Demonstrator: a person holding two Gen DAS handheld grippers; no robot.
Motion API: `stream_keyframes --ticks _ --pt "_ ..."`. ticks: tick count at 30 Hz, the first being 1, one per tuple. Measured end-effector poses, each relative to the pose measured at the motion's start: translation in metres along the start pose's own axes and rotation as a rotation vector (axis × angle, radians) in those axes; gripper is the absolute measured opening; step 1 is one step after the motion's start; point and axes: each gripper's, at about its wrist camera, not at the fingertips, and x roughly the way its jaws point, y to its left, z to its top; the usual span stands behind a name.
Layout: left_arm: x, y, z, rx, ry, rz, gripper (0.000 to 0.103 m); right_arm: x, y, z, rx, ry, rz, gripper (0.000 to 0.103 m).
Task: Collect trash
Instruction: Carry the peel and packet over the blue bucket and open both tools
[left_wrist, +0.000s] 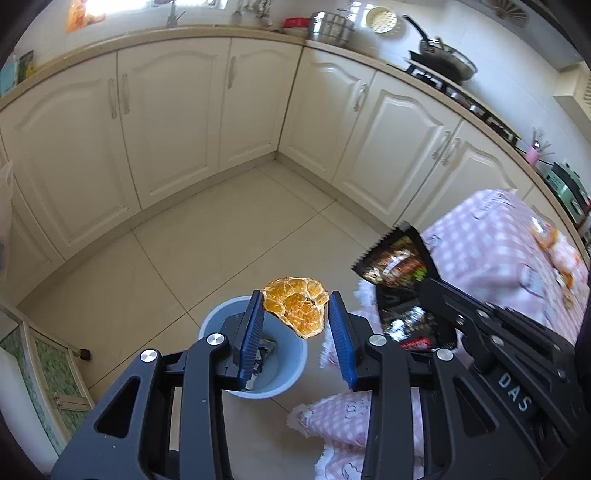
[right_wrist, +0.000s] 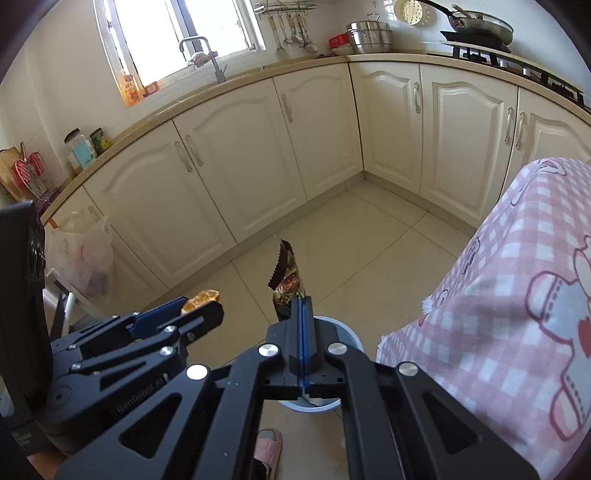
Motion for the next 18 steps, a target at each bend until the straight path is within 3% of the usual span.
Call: stream_keyframes --ticks 8,18 --pt "0.021 0.001 0.007 -0.029 0.002 -0.009 0.049 0.025 -0.015 0.002 0.014 0.018 -0.04 0.001" --pt "0.031 0.017 0.0 -0.045 0.025 0.031 0.055 0.053 -0.013 -0.001 0.025 0.066 -0.014 0.001"
